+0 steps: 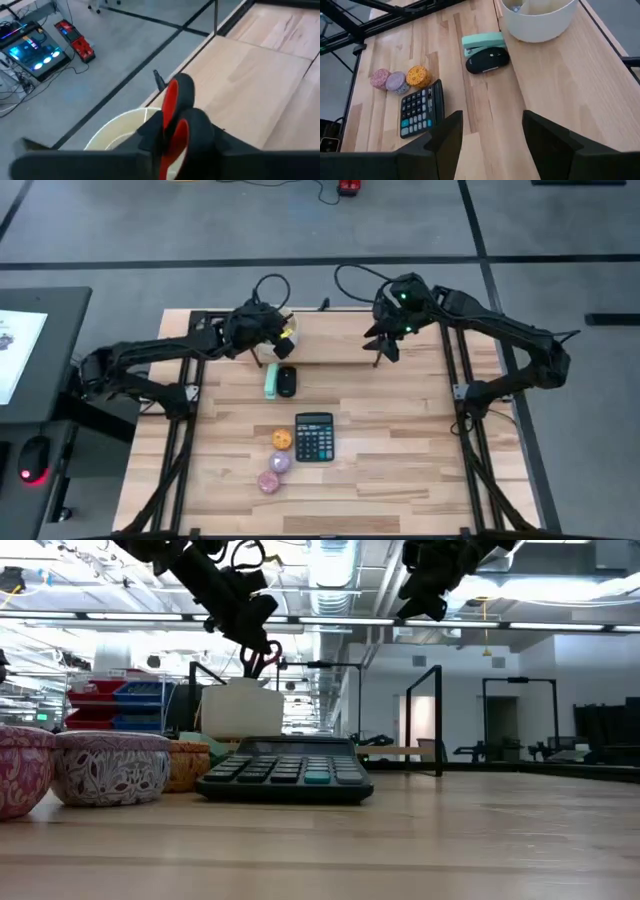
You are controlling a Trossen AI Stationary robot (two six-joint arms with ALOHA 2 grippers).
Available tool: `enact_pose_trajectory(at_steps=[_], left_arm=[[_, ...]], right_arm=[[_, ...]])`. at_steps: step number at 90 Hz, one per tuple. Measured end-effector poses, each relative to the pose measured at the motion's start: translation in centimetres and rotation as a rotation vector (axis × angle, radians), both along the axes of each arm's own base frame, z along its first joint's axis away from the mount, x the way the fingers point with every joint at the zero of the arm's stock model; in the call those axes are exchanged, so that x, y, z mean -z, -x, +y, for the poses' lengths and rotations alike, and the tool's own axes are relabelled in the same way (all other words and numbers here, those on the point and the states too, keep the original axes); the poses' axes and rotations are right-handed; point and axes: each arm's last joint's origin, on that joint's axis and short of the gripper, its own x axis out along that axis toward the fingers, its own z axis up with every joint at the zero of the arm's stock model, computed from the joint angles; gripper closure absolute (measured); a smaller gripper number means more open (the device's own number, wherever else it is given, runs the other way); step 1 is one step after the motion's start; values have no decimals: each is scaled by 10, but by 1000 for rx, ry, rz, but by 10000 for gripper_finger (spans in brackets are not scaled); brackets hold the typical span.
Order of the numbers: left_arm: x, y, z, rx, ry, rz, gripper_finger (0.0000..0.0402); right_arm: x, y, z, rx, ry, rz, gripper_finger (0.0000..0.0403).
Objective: Stock shelves
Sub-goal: Remove the black scissors from the white pen organizer
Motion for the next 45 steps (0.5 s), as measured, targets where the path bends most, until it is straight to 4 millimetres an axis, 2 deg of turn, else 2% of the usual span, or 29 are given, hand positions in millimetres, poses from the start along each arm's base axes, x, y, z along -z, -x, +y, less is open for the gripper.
enact_pose_trajectory(at_steps=[9,38,45], left_arm=[[-7,4,-1,-5,-30,-19,390],[-33,17,-6,-17,-114,-142,392],[-46,19,-7,-11,-153,-153,393]], right_arm=[[0,0,0,0,1,-1,209],[-1,-1,-1,0,9,-16,209],[-1,-1,-1,0,10,-16,209]])
